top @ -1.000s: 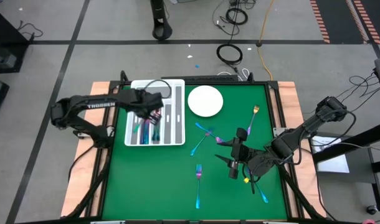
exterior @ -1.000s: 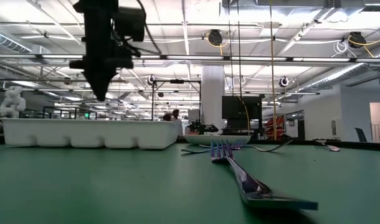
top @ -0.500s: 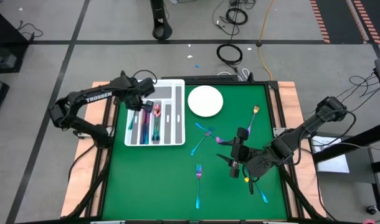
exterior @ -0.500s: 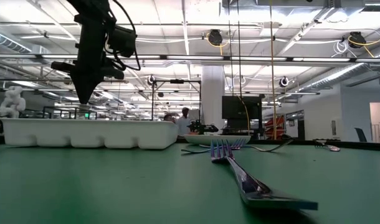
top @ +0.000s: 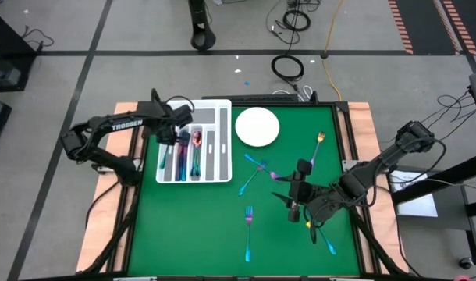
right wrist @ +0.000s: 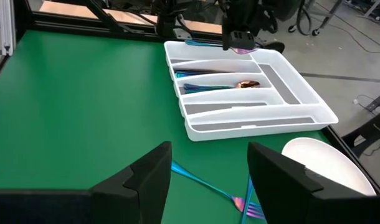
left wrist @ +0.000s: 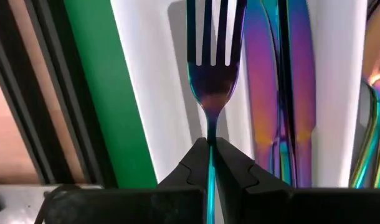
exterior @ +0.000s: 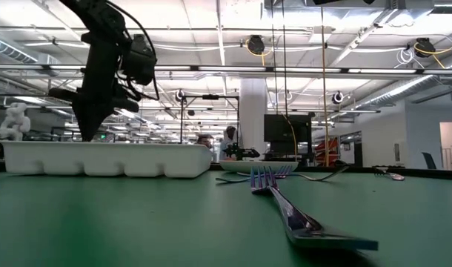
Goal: Sort silverware
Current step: Put the blue fork into the silverware tray
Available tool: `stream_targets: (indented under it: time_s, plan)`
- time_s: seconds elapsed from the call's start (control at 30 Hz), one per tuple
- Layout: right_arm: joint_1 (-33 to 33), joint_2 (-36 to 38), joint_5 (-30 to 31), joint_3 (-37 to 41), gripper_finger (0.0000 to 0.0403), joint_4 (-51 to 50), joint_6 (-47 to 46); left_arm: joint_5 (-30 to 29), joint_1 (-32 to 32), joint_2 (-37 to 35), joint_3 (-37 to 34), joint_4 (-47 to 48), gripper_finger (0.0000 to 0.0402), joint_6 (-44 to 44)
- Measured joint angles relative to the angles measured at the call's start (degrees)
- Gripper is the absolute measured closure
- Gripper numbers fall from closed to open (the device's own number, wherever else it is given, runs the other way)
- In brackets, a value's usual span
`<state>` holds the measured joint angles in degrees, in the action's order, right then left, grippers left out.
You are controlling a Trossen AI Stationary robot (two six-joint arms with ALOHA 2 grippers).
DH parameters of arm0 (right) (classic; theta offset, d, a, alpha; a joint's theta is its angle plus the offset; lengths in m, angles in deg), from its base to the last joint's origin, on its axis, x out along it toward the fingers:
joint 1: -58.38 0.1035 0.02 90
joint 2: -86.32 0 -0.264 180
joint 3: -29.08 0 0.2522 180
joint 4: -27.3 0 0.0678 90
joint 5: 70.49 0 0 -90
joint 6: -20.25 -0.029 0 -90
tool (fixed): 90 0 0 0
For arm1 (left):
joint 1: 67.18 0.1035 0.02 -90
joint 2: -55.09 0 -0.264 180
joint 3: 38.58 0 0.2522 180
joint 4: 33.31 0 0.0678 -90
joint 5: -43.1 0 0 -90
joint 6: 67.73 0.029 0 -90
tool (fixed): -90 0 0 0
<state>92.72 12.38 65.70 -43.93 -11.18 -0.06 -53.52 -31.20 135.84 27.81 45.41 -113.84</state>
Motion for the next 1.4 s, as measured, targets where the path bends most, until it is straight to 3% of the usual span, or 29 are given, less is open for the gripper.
stream_targets:
  time_s: [0.33,0.9,1.03,1.27,1.4]
  plan:
    - [-0.6,0.0,0.0,0.0,0.0204,0.0,0.0,1.8,0.0,0.0,-4.8,-2.8,0.0388,-1.7]
    - [-0.6,0.0,0.0,0.0,0.0204,0.0,0.2,2.4,0.1,0.0,-5.2,-5.3,0.0387,-1.6]
    - [-0.6,0.0,0.0,0.0,0.0204,0.0,0.2,2.6,0.0,0.0,-5.2,-5.4,0.0364,-1.6]
    - [-0.7,0.0,0.0,0.0,0.0204,0.0,0.2,2.6,0.0,0.0,-5.2,-5.5,0.0288,-1.4]
    - [-0.7,0.0,0.0,0.0,0.0204,0.0,0.4,2.5,0.0,0.0,-5.2,-5.4,0.026,3.1]
